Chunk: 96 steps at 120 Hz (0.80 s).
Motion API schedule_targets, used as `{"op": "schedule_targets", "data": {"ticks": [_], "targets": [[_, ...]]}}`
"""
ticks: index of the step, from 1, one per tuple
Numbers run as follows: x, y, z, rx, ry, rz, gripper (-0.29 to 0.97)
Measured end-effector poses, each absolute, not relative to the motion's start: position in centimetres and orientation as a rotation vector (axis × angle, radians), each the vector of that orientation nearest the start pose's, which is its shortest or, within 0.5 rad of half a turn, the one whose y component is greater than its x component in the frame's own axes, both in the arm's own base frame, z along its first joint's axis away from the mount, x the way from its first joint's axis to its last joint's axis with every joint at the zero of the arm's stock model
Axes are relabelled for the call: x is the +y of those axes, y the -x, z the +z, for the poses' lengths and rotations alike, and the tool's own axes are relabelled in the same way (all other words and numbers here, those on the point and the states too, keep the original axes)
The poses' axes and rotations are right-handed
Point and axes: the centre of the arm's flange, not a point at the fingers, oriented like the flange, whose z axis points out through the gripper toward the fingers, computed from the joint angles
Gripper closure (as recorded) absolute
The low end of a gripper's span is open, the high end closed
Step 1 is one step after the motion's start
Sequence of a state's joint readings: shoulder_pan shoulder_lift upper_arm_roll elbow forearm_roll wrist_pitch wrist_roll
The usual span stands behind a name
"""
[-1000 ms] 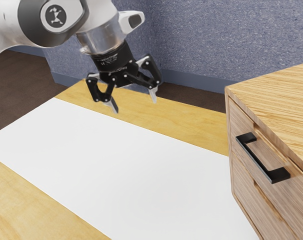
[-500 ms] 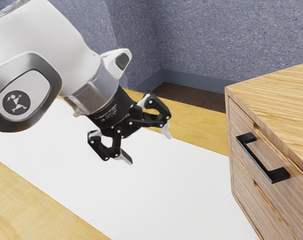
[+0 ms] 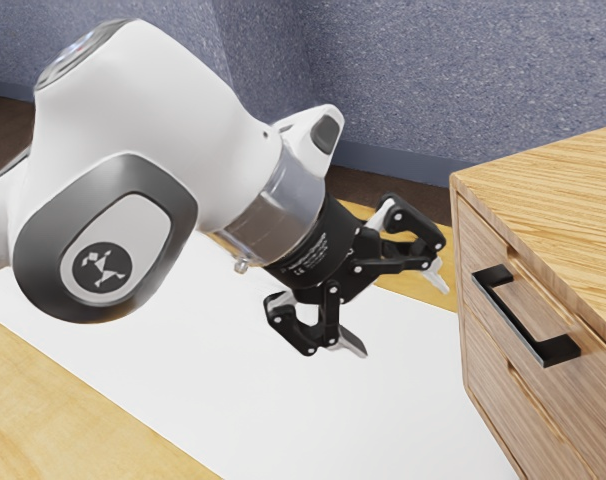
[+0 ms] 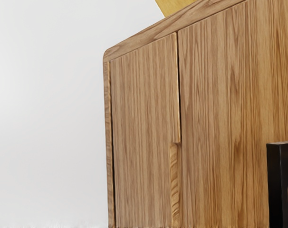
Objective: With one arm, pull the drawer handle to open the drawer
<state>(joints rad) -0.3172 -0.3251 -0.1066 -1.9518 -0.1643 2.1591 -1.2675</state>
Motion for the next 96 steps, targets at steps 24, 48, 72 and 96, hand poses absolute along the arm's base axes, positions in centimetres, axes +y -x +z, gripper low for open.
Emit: {"op": "schedule_targets", "data": {"ticks": [24,48,72,96], "targets": [[-24.0,-45.6,66.4,-1.568,3.254,-0.503,0.0],[-25.2,-45.7,66.3,-1.583,3.268,-0.518,0.0],[-25.7,-46.1,66.0,-1.606,3.266,-0.516,0.0],[-26.3,-47.7,64.9,-1.631,3.256,-0.487,0.0]]}}
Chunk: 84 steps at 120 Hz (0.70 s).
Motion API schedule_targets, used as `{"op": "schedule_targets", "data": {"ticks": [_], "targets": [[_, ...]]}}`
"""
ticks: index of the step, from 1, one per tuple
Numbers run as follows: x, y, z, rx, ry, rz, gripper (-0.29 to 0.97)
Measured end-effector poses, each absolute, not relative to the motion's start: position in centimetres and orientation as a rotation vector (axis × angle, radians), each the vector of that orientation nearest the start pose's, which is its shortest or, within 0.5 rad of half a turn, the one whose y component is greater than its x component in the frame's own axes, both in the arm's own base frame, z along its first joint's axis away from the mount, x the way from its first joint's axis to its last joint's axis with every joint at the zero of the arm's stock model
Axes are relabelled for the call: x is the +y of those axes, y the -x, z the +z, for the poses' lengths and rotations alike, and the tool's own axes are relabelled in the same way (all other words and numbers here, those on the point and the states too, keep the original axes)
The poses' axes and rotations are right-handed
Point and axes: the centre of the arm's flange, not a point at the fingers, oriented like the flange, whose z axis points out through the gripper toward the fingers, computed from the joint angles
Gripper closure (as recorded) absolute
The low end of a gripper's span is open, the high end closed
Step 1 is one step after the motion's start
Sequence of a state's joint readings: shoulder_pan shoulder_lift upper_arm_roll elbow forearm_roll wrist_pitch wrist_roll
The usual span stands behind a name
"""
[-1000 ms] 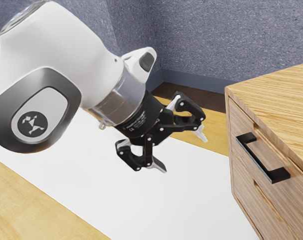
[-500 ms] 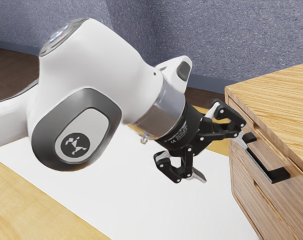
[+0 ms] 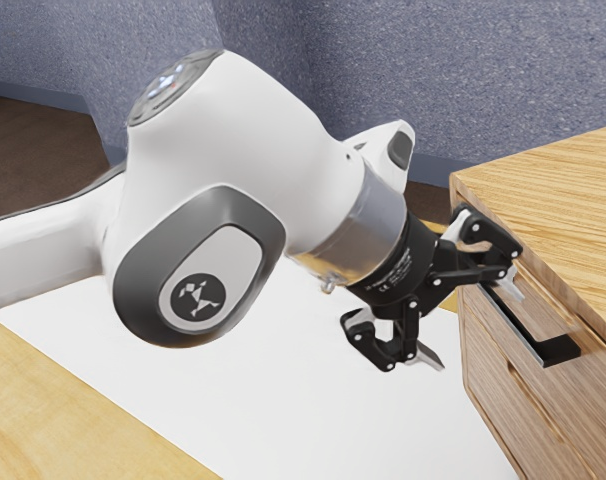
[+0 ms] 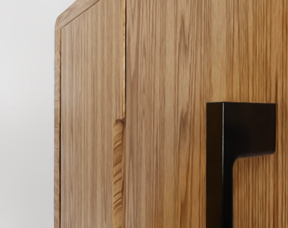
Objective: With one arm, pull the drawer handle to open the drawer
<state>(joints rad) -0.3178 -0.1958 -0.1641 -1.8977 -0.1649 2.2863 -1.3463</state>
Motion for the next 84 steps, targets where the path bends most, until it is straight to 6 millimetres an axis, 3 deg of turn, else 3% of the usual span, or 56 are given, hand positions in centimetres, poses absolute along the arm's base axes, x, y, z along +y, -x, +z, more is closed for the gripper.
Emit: {"op": "schedule_targets", "data": {"ticks": [49,84], "targets": [[-26.7,-48.0,62.9,1.189,-2.32,0.312,0.0],[-26.0,-45.5,62.2,1.196,-2.313,0.315,0.0]]}}
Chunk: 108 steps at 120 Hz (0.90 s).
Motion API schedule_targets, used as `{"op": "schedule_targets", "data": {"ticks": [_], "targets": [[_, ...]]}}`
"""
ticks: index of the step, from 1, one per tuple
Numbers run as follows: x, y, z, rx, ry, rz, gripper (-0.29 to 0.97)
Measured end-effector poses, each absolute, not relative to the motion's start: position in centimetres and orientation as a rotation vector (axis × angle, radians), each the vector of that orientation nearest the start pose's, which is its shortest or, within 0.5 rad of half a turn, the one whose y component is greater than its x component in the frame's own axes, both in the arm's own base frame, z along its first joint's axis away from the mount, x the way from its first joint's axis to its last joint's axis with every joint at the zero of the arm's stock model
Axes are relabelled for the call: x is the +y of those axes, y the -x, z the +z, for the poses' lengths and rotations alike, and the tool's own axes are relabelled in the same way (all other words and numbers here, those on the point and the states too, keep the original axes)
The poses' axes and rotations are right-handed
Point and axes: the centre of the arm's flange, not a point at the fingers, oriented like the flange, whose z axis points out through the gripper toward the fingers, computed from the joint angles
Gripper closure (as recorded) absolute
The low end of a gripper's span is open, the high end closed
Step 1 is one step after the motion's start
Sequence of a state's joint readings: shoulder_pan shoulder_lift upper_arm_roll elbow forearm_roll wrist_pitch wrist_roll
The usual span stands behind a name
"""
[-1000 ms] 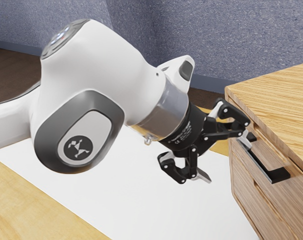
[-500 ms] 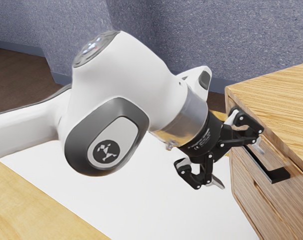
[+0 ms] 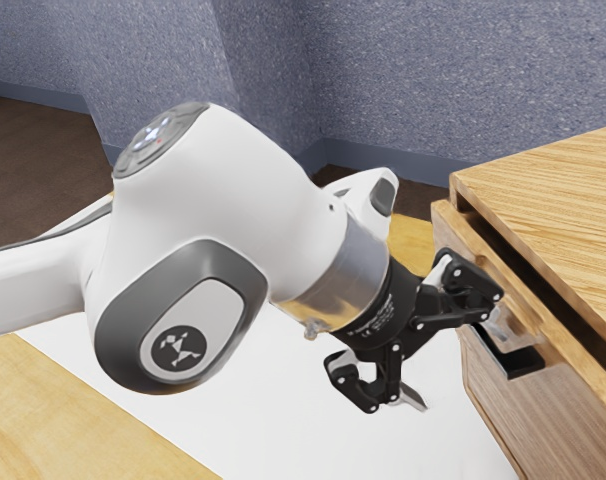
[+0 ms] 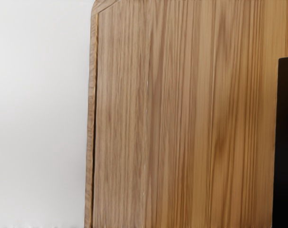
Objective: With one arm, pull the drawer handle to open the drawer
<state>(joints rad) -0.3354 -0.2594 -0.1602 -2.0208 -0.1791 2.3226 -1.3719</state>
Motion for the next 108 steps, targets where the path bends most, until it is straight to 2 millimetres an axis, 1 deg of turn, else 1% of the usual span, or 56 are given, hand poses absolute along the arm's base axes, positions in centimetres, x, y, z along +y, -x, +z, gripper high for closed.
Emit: {"op": "schedule_targets", "data": {"ticks": [21,40,65,72,83,108], "targets": [[-24.7,-43.4,62.1,1.207,-2.299,0.333,0.0],[-23.1,-41.0,61.8,1.226,-2.281,0.344,0.0],[-21.3,-38.2,61.5,1.243,-2.258,0.368,0.0],[-20.5,-37.6,61.5,1.252,-2.244,0.371,0.0],[-19.9,-36.6,61.5,1.257,-2.228,0.376,0.0],[-18.4,-34.5,60.5,1.274,-2.214,0.383,0.0]]}}
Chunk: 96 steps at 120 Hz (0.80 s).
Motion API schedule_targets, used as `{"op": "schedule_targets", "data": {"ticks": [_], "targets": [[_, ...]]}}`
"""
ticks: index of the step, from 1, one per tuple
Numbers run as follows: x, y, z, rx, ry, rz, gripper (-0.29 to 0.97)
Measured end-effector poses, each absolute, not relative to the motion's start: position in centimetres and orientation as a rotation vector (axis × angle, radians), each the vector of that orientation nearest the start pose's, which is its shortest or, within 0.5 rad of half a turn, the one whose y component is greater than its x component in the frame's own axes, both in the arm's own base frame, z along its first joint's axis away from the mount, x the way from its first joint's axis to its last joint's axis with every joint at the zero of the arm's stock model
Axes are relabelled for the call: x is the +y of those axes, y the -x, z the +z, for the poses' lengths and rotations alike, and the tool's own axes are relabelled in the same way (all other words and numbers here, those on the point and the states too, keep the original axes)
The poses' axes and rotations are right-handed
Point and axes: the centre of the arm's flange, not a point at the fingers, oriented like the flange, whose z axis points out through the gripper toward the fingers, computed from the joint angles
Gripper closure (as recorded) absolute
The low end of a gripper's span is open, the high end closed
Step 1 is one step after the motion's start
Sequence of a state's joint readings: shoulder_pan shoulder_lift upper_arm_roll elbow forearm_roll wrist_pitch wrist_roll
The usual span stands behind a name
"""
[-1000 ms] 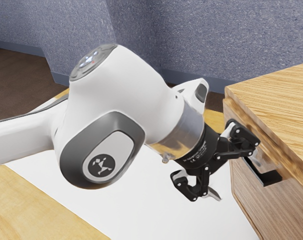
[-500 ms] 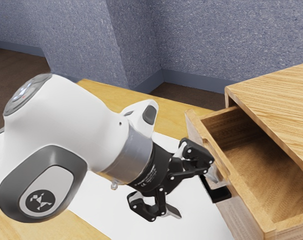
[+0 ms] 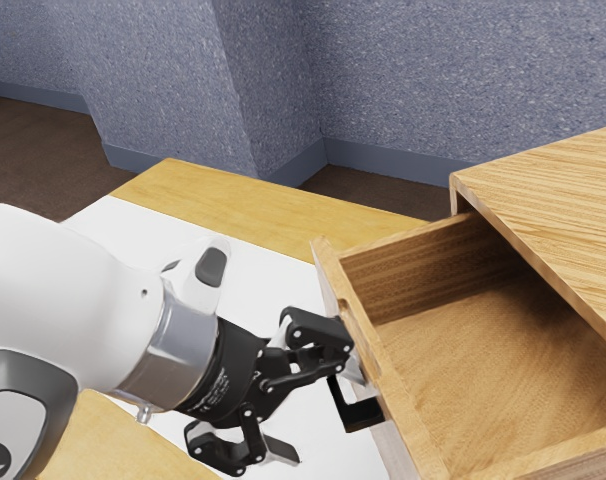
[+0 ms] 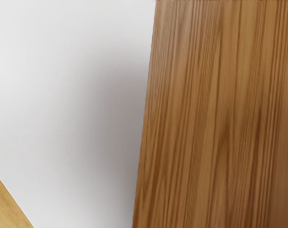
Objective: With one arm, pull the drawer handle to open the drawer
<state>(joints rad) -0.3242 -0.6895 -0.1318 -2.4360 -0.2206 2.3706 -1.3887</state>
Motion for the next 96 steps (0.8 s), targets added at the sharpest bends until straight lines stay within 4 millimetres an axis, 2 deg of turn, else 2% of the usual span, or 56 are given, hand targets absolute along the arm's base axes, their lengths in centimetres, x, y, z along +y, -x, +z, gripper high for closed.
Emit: {"op": "schedule_targets", "data": {"ticks": [25,51,59,65,71,77,81,87,96], "targets": [[-16.5,-32.0,61.2,1.28,-2.168,0.418,0.0],[-14.2,-29.7,60.6,1.299,-2.131,0.432,0.0],[-13.7,-28.7,61.0,1.295,-2.116,0.438,0.0],[-13.1,-27.9,62.0,1.289,-2.098,0.444,0.0],[-12.1,-26.8,64.0,1.288,-2.072,0.453,0.0],[-10.3,-26.5,67.0,1.297,-2.051,0.452,0.0],[-9.4,-27.3,68.9,1.318,-2.063,0.437,0.0],[-6.7,-29.6,71.8,1.371,-2.08,0.354,0.0],[-4.8,-32.6,72.0,1.45,-2.16,0.225,0.0]]}}
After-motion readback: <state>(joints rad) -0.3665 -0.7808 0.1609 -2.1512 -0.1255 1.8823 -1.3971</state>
